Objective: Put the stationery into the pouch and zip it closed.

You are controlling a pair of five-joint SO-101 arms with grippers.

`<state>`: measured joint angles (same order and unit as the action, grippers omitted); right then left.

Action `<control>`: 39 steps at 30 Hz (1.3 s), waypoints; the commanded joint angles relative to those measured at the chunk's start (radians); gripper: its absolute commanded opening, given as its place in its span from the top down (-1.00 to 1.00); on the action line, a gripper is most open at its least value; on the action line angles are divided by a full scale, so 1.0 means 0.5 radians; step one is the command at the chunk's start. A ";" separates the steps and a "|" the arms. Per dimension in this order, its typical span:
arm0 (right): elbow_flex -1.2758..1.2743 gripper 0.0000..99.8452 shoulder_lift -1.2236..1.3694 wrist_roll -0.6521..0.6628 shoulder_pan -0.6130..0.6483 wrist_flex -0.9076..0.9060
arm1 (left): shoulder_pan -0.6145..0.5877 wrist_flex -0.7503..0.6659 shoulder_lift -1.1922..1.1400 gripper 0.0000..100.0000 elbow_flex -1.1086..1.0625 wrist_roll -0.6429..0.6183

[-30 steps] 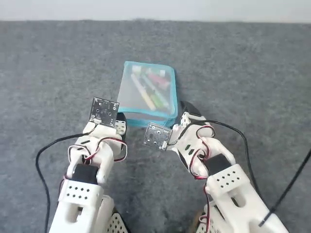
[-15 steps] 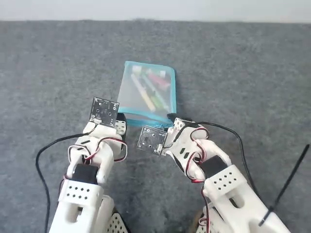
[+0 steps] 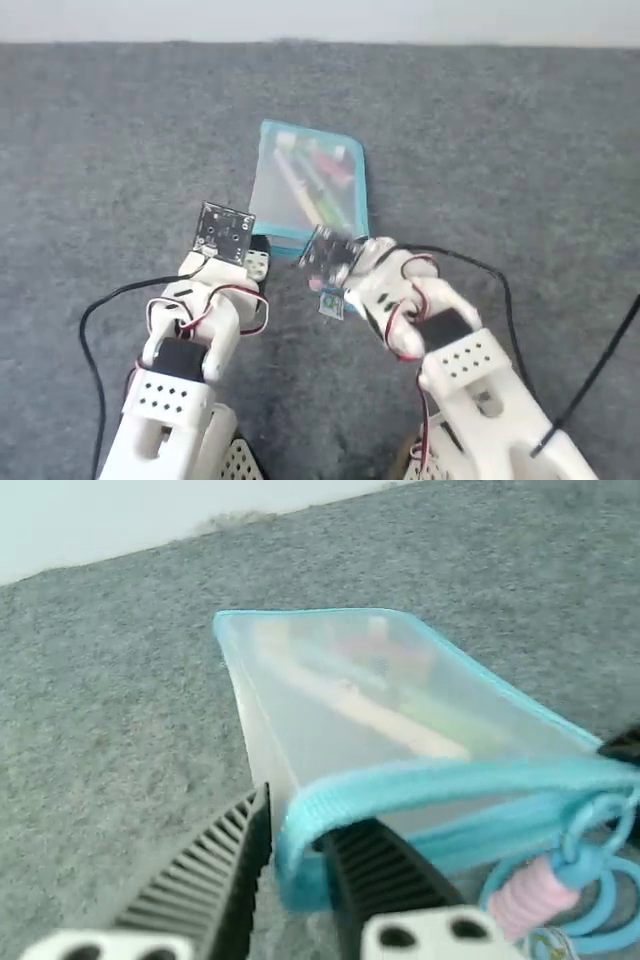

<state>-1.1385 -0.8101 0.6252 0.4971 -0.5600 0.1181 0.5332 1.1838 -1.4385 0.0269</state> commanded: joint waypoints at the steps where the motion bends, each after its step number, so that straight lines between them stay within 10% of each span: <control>1: 0.319 0.99 0.048 -0.209 -0.103 -0.290 | 0.074 0.006 0.006 0.71 0.137 0.003; 15: 0.371 0.99 0.060 -0.384 -0.146 -0.370 | 0.077 0.810 1.000 0.68 0.229 0.000; 29: 1.117 0.99 0.081 -0.540 -0.112 -0.990 | 0.095 0.687 0.792 0.68 0.133 0.028; 39: 0.936 0.99 0.060 -0.552 0.152 -0.947 | 0.565 0.678 0.605 0.49 0.137 0.043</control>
<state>-0.6644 -0.7656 0.3414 0.5309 -1.0510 0.3775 0.9214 1.5321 -1.4016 0.0269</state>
